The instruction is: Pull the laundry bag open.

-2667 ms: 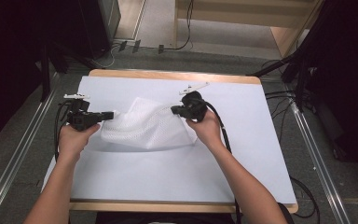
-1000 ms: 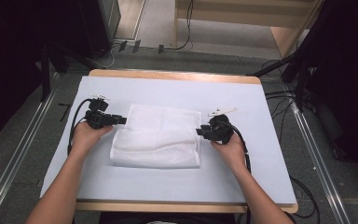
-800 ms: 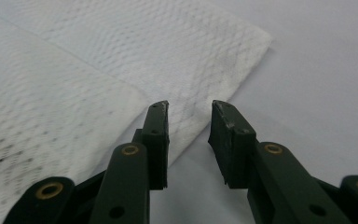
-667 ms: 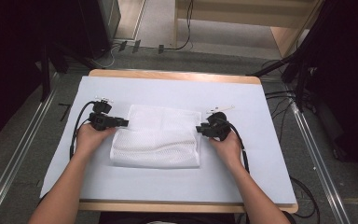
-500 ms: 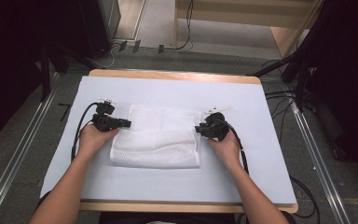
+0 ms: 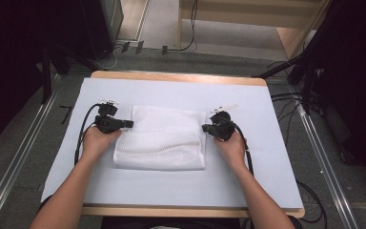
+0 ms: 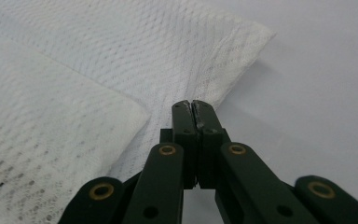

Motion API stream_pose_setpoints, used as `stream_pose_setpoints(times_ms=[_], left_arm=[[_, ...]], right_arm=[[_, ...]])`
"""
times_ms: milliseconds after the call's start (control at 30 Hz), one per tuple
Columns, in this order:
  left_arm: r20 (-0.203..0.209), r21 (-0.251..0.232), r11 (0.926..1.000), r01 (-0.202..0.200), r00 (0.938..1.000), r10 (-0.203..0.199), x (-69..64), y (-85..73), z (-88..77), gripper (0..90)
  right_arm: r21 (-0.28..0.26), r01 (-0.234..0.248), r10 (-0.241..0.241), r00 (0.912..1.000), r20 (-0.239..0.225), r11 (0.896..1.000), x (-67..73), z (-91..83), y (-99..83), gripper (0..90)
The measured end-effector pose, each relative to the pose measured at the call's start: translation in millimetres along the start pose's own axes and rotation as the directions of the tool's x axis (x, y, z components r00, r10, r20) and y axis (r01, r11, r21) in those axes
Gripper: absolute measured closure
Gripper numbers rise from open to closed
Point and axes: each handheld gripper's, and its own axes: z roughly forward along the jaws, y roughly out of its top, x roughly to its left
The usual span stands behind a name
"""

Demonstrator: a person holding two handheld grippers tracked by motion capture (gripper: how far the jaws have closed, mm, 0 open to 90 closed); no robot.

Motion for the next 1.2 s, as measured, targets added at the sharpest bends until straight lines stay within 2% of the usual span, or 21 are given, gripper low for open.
stream_pose_setpoints(times_ms=[67, 200, 233, 300, 433, 600, 667, 767, 800, 900, 1000, 1200], left_arm=[[-0.007, 0.001, 1.0000, -0.006, 1.0000, 0.006, 0.5, 4.6, -0.6, 90.0], [0.002, -0.024, 0.9997, 0.010, 0.9999, -0.010, 3.7, 13.9, 2.3, 90.0], [0.006, -0.023, 0.9995, 0.022, 0.9997, -0.022, 5.1, 16.7, 4.5, 90.0], [0.000, -0.013, 0.9997, 0.020, 0.9998, -0.020, 7.5, 22.3, 9.1, 90.0], [-0.005, -0.015, 0.9996, 0.026, 0.9997, -0.026, 13.0, 32.6, 18.4, 90.0], [-0.011, -0.026, 0.9993, 0.027, 0.9996, -0.027, 16.7, 42.0, 28.0, 89.0], [-0.002, -0.028, 0.9991, 0.030, 0.9995, -0.030, 17.9, 43.8, 28.0, 85.1], [-0.022, -0.043, 0.9990, 0.010, 0.9997, -0.011, 17.8, 44.6, 23.0, 77.0], [-0.020, -0.040, 0.9991, 0.016, 0.9997, -0.017, 18.4, 45.0, 19.7, 75.0], [-0.015, -0.036, 0.9990, 0.024, 0.9996, -0.024, 17.1, 44.9, 8.5, 71.5], [-0.026, -0.027, 0.9996, -0.001, 0.9997, 0.001, 11.0, 42.2, -0.3, 70.9], [-0.031, -0.014, 0.9996, -0.023, 0.9993, 0.022, -0.1, 29.5, -11.7, 65.7]], right_arm=[[-0.011, 0.000, 0.000, 1.0000, 0.006, 1.000, -2.7, -1.1, 5.6, 90.0], [-0.009, -0.003, 0.003, 0.9999, 0.014, 1.000, -12.4, 1.5, 18.8, 90.0], [-0.015, -0.003, 0.003, 0.9999, 0.014, 1.000, -15.3, 2.4, 21.2, 90.0], [-0.013, -0.020, 0.020, 0.9997, 0.014, 1.000, -22.4, 5.8, 28.1, 90.0], [-0.008, -0.013, 0.014, 0.9993, 0.034, 1.000, -32.6, 14.7, 38.2, 90.0], [0.012, -0.017, 0.016, 0.9984, 0.053, 1.000, -42.3, 27.5, 44.7, 89.9], [0.012, -0.032, 0.031, 0.9983, 0.049, 0.999, -44.9, 29.1, 44.5, 87.3], [0.007, -0.053, 0.053, 0.9982, 0.029, 0.999, -44.9, 24.8, 44.7, 84.0], [0.002, -0.057, 0.057, 0.9981, 0.024, 0.998, -44.1, 22.0, 45.3, 83.5], [-0.012, -0.039, 0.039, 0.9992, 0.009, 0.999, -37.6, 11.2, 47.2, 80.3], [-0.020, -0.024, 0.024, 0.9997, -0.010, 1.000, -28.8, 4.2, 47.3, 77.4], [-0.038, 0.016, -0.017, 0.9992, -0.037, 0.999, -10.9, -1.4, 41.2, 71.3]])
